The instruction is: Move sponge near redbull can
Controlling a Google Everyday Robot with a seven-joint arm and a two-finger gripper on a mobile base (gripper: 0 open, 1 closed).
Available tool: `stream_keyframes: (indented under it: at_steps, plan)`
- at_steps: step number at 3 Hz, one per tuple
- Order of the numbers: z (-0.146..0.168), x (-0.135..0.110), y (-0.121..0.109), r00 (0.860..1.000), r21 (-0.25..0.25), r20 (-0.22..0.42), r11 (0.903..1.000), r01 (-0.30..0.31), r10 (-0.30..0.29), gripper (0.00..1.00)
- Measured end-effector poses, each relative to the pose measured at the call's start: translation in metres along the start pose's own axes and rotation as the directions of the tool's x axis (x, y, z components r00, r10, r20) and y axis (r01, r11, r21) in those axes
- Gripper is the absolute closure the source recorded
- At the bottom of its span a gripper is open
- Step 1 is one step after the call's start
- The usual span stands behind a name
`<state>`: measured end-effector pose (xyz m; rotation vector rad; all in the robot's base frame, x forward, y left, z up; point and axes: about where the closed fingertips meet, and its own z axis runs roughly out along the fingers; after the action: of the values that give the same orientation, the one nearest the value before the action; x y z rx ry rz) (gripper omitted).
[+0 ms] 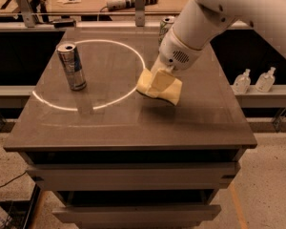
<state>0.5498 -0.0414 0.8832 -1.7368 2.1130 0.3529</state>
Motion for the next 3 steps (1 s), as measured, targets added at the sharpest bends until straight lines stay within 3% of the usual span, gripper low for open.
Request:
stream_keyframes:
  at_steps: [1, 3]
  plan:
    - [0.001, -0.043, 0.009, 0.987, -0.047, 0.15, 0.9975, -0.054, 0.06, 1.0]
    - [0.007, -0.125, 0.022, 0.941, -0.069, 0.335, 0.9974, -0.022, 0.044, 1.0]
